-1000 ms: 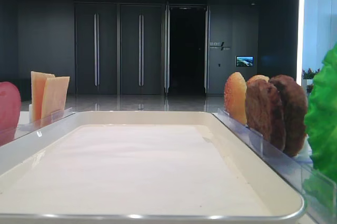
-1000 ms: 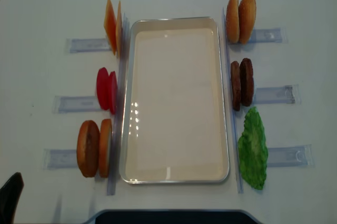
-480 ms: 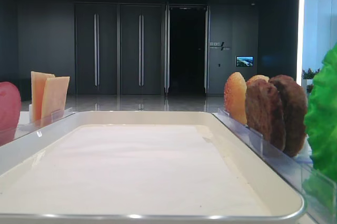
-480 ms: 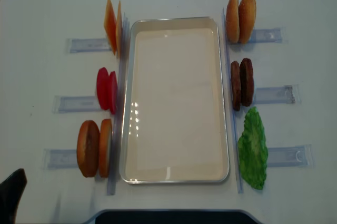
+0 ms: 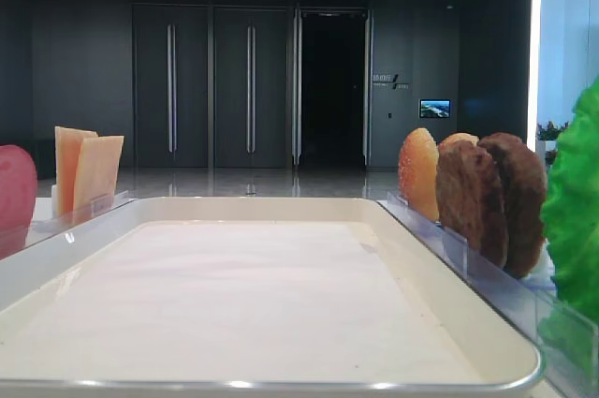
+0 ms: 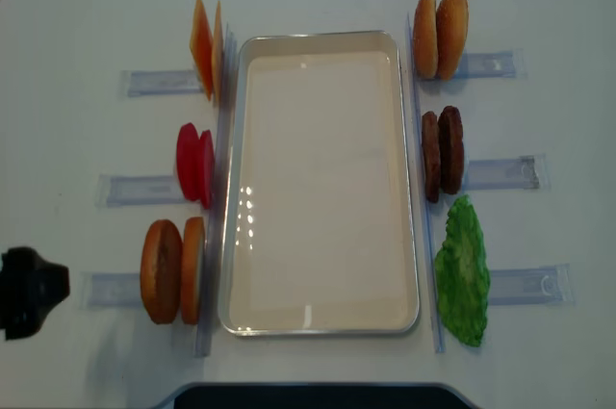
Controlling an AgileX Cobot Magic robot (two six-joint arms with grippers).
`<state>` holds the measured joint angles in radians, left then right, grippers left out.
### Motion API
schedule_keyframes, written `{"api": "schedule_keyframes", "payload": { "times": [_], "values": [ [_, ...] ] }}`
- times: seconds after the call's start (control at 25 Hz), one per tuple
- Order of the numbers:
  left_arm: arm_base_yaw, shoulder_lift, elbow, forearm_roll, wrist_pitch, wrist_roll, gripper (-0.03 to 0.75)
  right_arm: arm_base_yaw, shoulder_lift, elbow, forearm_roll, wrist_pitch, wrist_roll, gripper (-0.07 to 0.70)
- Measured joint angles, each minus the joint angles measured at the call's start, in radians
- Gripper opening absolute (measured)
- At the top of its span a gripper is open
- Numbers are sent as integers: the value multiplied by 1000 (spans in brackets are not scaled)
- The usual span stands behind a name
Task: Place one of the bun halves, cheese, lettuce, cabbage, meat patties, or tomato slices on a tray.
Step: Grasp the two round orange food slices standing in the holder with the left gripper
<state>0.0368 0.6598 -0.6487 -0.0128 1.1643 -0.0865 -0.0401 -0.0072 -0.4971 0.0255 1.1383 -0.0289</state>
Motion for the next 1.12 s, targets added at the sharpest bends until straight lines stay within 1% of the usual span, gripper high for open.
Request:
{"api": "schedule_keyframes", "payload": {
  "times": [0.28,0.52,0.72,0.92,1.12],
  "values": [
    [0,295,-145,0,22,0,692,0,0,0,0,0,0,480],
    [0,434,-217,0,22,4,692,0,0,0,0,0,0,480],
    [0,468,-220,13,27,4,692,0,0,0,0,0,0,480],
    [0,468,-220,13,53,4,692,0,0,0,0,0,0,480],
    [0,468,-220,13,54,4,692,0,0,0,0,0,0,480]
  ]
}}
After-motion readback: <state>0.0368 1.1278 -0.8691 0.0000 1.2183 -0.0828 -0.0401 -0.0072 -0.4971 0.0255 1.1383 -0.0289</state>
